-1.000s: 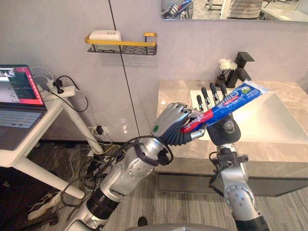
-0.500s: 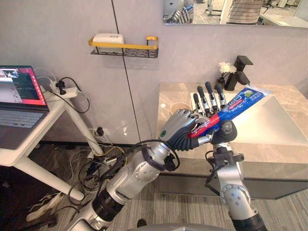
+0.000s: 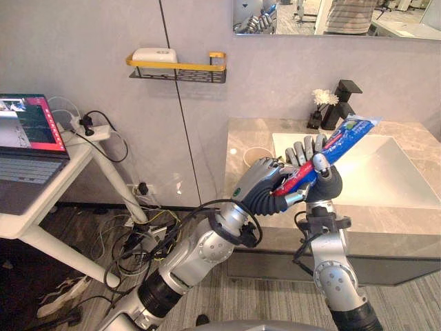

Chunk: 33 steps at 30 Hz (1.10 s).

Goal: Organize washtable

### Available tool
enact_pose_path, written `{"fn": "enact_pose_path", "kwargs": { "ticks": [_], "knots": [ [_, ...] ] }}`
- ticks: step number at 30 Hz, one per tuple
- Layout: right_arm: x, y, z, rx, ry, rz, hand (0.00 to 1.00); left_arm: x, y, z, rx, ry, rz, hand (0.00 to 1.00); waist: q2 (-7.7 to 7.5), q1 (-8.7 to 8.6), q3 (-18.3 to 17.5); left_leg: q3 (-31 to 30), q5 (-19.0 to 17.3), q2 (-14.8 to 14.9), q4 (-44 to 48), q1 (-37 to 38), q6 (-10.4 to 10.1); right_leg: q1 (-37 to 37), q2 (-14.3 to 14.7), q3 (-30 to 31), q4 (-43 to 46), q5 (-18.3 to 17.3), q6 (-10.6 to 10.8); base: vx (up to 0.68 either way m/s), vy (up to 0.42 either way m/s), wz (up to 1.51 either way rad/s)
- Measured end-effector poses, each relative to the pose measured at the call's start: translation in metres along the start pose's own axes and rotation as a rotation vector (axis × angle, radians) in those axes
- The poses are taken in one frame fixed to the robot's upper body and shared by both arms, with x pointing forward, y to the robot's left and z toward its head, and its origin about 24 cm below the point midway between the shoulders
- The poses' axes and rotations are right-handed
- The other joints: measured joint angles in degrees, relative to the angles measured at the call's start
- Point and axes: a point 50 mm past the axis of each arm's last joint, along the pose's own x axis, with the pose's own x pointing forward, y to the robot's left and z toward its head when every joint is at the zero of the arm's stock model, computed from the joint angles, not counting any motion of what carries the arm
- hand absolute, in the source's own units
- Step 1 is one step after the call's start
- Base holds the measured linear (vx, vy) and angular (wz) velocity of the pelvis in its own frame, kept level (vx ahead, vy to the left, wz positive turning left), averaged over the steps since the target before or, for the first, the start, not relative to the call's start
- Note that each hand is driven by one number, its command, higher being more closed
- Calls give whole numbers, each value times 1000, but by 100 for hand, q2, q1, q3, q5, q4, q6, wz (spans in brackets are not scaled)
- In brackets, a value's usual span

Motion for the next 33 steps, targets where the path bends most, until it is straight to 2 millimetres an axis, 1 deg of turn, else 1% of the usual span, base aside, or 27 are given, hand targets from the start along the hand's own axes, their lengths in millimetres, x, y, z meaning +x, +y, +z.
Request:
{"fn": "enact_pose_path", "kwargs": {
  "ticks": [6,7,14,20,23,25,26,28,30,33],
  "knots": [
    [0,-1,1,-5,-1,-7,100,0,-2,-1,-8,6,-2,100,0,-1,-1,5,0,0,1,0,0,-2,-1,11,3,0,0,0,0,0],
    [0,-1,1,-6,-2,-7,100,0,-2,-2,-9,7,-2,0,0,-1,-1,6,0,0,2,0,0,-1,-1,13,3,0,0,0,0,0],
    [1,-2,3,-21,-4,-11,100,-2,-2,-6,4,21,-19,0,3,-2,-3,8,0,1,26,2,0,1,-1,23,7,0,0,0,0,0],
    [2,-7,14,-36,-62,-45,100,-7,2,-10,109,15,-49,0,7,-2,-4,7,0,1,24,19,0,7,0,21,9,0,0,0,0,0],
    [2,-12,21,-40,-111,-85,100,-11,13,-17,170,35,-26,0,11,-7,-4,10,0,3,22,34,0,14,0,18,9,-1,-1,0,0,0],
    [2,-15,25,-51,-128,-102,100,-13,28,-22,232,62,26,0,13,-7,-3,13,-1,3,20,41,-1,18,0,17,8,-1,-1,0,0,0],
    [1,-16,25,-53,-131,-105,100,-15,32,-24,242,74,42,0,13,-8,-3,14,-1,3,19,45,-1,21,0,18,8,-2,-1,0,0,0],
    [0,-22,26,-91,-126,-126,100,-22,47,-31,278,125,99,0,15,-6,-1,18,-2,6,1,50,-2,25,1,17,4,-3,-3,0,0,0],
    [-2,-24,27,-96,-128,-138,100,-29,59,-31,308,150,153,0,27,-5,7,22,-5,6,0,48,-3,25,0,17,1,-4,-2,0,0,0],
    [-3,-27,35,-119,-157,-153,100,-41,76,-31,374,187,222,0,28,12,10,23,-15,7,0,45,-17,27,0,15,-7,-5,-3,0,0,0]
  ]
}}
